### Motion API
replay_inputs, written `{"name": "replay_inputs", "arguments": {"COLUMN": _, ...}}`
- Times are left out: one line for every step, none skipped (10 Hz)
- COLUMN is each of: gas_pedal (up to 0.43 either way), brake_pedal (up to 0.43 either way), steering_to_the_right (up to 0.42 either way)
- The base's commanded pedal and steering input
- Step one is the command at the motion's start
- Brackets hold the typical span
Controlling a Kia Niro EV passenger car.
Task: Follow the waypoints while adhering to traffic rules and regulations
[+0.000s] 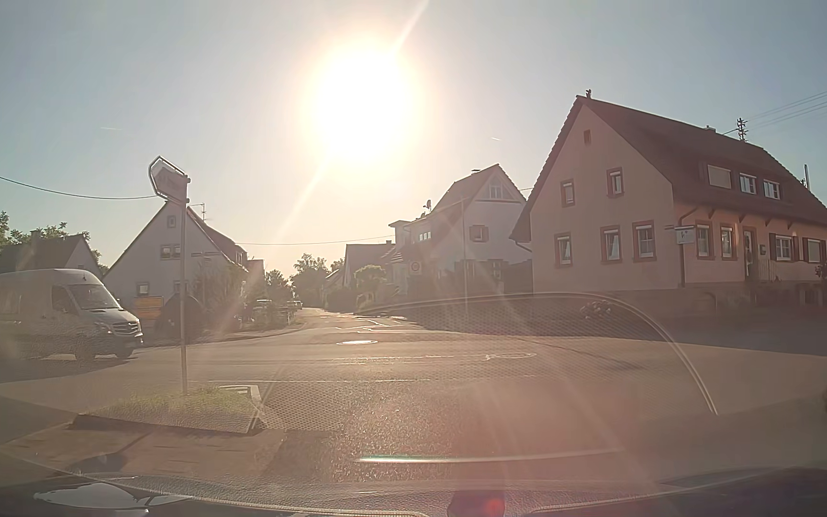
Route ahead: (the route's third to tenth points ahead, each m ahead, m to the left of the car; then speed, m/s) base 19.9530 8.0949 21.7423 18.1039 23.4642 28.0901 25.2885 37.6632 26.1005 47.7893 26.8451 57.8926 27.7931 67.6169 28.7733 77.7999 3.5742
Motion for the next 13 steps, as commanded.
{"name": "replay_inputs", "arguments": {"gas_pedal": 0.0, "brake_pedal": 0.006, "steering_to_the_right": -0.012}}
{"name": "replay_inputs", "arguments": {"gas_pedal": 0.0, "brake_pedal": 0.03, "steering_to_the_right": -0.014}}
{"name": "replay_inputs", "arguments": {"gas_pedal": 0.0, "brake_pedal": 0.055, "steering_to_the_right": -0.015}}
{"name": "replay_inputs", "arguments": {"gas_pedal": 0.0, "brake_pedal": 0.085, "steering_to_the_right": -0.016}}
{"name": "replay_inputs", "arguments": {"gas_pedal": 0.0, "brake_pedal": 0.122, "steering_to_the_right": -0.019}}
{"name": "replay_inputs", "arguments": {"gas_pedal": 0.0, "brake_pedal": 0.14, "steering_to_the_right": -0.022}}
{"name": "replay_inputs", "arguments": {"gas_pedal": 0.0, "brake_pedal": 0.146, "steering_to_the_right": -0.026}}
{"name": "replay_inputs", "arguments": {"gas_pedal": 0.0, "brake_pedal": 0.165, "steering_to_the_right": -0.033}}
{"name": "replay_inputs", "arguments": {"gas_pedal": 0.0, "brake_pedal": 0.183, "steering_to_the_right": -0.04}}
{"name": "replay_inputs", "arguments": {"gas_pedal": 0.0, "brake_pedal": 0.195, "steering_to_the_right": -0.047}}
{"name": "replay_inputs", "arguments": {"gas_pedal": 0.0, "brake_pedal": 0.201, "steering_to_the_right": -0.057}}
{"name": "replay_inputs", "arguments": {"gas_pedal": 0.0, "brake_pedal": 0.201, "steering_to_the_right": -0.067}}
{"name": "replay_inputs", "arguments": {"gas_pedal": 0.0, "brake_pedal": 0.201, "steering_to_the_right": -0.073}}
